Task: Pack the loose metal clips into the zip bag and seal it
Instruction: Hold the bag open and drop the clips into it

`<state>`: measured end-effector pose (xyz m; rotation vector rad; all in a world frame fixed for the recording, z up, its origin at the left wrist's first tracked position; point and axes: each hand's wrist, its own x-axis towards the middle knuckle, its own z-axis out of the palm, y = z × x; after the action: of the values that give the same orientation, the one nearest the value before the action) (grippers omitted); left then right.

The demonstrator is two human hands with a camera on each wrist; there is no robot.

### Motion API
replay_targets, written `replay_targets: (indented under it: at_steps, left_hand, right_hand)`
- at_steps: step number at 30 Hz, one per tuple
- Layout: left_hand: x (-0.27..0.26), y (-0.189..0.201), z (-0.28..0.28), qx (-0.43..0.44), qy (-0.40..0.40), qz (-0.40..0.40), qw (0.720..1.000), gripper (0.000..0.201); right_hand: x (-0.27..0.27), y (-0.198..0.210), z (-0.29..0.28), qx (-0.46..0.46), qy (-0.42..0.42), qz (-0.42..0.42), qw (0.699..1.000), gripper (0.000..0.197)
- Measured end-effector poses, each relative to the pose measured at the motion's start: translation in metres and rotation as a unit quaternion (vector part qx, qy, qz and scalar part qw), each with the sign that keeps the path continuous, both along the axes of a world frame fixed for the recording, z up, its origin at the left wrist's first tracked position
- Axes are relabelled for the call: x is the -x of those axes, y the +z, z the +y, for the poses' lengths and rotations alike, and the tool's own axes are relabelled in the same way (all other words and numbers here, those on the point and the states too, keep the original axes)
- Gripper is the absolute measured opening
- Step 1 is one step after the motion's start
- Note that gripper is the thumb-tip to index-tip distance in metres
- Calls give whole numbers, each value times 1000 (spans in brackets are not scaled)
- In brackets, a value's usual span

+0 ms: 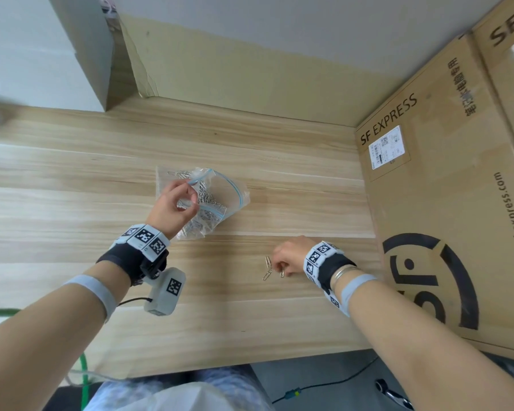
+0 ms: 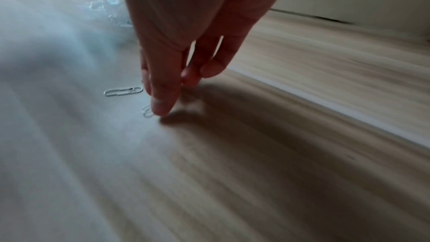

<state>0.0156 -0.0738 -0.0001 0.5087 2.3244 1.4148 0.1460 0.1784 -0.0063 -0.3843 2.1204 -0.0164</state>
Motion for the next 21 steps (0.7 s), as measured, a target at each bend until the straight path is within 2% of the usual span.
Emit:
replay_targets:
  at_steps: [3, 6, 10, 12, 16, 19, 21]
  left_hand:
    - [-1, 1, 2, 1, -4, 2, 1000, 30]
    - [-2, 1, 3, 5, -7, 6, 1000, 22]
    - [-2, 0, 4, -1, -6, -1, 1000, 18]
    - [-3, 0, 4, -6, -6, -4, 1000, 22]
    - [-3, 1, 5, -14, -6, 1, 1000, 34]
    - [-3, 2, 5, -7, -2, -1, 1000, 33]
    - [-2, 2, 4, -5, -5, -3, 1000, 32]
  right_hand:
    - [-6, -4, -1, 10, 57, 27, 998, 9]
    - [-7, -5, 2, 13, 63, 37, 997, 10]
    - [-8, -6, 4, 63, -92, 89, 990, 13]
    - [-6, -7, 1, 67, -122, 105, 985, 12]
    - [0, -12, -9, 64, -84, 93, 990, 26]
    - [5, -15, -13, 33, -18, 96, 995, 21]
    - [7, -17, -13, 19, -2, 83, 996, 19]
